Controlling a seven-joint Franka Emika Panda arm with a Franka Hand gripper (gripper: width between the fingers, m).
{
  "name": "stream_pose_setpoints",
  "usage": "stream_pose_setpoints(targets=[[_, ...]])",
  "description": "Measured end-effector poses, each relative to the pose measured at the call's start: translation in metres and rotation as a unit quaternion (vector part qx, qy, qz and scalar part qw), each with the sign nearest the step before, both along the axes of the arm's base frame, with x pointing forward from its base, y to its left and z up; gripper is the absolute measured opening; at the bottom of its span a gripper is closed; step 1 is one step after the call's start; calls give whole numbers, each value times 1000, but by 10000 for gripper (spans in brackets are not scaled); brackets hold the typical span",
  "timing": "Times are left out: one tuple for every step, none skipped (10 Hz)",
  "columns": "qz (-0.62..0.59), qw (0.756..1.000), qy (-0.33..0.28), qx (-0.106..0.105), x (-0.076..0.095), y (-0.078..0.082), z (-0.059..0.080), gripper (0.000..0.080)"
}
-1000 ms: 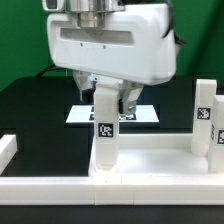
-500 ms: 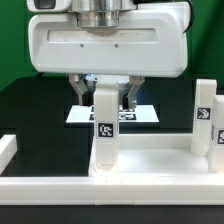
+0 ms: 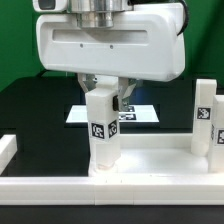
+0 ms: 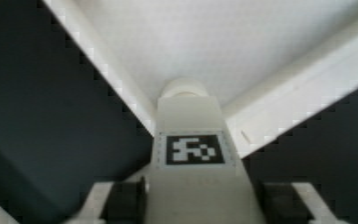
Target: Assemble desk
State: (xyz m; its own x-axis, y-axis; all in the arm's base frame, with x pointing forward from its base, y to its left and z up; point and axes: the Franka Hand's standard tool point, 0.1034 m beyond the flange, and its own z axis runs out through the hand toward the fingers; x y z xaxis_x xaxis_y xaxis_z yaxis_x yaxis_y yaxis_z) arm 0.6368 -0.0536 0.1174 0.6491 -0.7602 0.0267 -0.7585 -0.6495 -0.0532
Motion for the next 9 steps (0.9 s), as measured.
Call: stream_pose_setpoints(targets=[[-70,998,-2,9,-1,0,0,288],[-160,987,-4,29,-1,-2,-1,288],[-241,969,-10,46,-3,-2,-1,288],[-306,950,-20,65,-4,0,-1,291],[-367,926,-27,81,-6,1,-2,291],[-411,907,-23,86,-5,6,-2,292],[-422,902,-23,86,-5,8,-2,292],[-408,909,-24,85,-5,7,-2,292],[-403,911,-23,84,-6,7,-3,292]])
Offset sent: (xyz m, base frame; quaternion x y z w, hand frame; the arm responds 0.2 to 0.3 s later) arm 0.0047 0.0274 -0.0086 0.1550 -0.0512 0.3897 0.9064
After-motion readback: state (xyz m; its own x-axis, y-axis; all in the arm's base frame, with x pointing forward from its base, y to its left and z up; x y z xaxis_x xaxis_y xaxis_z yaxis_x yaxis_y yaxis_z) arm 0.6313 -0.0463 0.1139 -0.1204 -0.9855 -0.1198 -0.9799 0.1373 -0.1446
